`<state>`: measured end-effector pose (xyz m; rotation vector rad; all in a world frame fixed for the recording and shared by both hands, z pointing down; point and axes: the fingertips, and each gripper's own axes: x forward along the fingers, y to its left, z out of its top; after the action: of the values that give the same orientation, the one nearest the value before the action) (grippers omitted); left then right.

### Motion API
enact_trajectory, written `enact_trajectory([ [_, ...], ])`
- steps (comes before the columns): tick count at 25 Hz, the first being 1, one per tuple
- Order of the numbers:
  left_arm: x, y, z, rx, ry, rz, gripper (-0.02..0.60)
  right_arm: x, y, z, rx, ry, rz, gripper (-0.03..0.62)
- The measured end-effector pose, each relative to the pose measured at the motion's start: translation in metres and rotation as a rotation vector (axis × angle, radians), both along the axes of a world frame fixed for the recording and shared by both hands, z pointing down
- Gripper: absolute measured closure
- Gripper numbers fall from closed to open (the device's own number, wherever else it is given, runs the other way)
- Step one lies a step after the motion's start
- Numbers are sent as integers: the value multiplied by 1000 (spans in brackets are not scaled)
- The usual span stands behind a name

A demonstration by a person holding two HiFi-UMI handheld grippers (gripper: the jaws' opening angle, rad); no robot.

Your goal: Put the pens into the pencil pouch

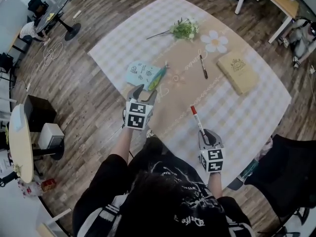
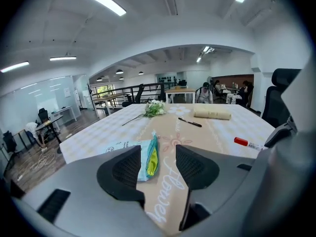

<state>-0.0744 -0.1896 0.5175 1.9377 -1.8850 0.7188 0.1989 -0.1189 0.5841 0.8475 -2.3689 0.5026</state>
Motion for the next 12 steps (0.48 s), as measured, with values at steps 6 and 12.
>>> enact_trajectory([
  [6,-25,-26,33,-105,-8,43,391,-9,-8,-6,9,26,81,517],
  [12,-46,-39,67,-196,13,94,391,-33,-4,-13,22,72,127,517],
])
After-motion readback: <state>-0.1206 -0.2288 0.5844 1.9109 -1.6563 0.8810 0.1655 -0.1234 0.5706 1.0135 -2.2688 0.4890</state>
